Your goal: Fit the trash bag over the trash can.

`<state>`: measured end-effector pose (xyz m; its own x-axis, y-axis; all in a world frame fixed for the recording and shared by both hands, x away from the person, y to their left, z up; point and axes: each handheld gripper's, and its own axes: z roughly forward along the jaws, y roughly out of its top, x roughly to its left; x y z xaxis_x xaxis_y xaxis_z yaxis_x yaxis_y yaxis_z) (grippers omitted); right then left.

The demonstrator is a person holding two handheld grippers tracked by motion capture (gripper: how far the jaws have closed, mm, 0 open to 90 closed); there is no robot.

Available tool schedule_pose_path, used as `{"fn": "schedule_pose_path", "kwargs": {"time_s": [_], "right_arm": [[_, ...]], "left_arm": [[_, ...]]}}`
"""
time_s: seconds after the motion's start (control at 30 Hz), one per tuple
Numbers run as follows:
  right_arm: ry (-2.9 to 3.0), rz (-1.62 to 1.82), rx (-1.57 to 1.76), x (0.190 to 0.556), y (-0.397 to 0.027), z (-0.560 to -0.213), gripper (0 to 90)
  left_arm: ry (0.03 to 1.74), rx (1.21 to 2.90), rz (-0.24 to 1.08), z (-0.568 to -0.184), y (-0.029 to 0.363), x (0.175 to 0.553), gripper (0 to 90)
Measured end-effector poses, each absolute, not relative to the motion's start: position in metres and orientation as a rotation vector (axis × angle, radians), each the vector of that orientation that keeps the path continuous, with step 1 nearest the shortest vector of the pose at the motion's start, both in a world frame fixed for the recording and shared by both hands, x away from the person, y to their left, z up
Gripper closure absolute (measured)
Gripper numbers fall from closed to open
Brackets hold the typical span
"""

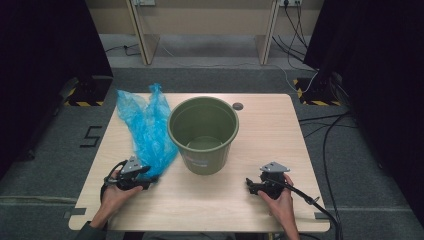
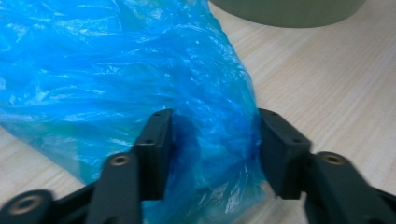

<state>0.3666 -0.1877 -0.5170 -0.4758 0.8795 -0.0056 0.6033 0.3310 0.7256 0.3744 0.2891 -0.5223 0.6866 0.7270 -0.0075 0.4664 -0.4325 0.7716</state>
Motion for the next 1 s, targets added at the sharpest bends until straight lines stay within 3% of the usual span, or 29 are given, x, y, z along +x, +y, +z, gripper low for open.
{"fn": "schedule_pose_path", "kwargs": {"time_s": [0.47, 1.0], "right_arm": [[2.203, 0.943, 1.309, 0.3666, -0.1877, -0.5169, 15.8], [2.209, 0.942, 1.311, 0.3675, -0.1872, -0.5169, 14.7]], "left_arm": [[0.87, 2.115, 0.404, -0.5218, 0.2891, 0.3733, 73.2], [0.889, 2.057, 0.352, -0.517, 0.2932, 0.3748, 77.3]]}}
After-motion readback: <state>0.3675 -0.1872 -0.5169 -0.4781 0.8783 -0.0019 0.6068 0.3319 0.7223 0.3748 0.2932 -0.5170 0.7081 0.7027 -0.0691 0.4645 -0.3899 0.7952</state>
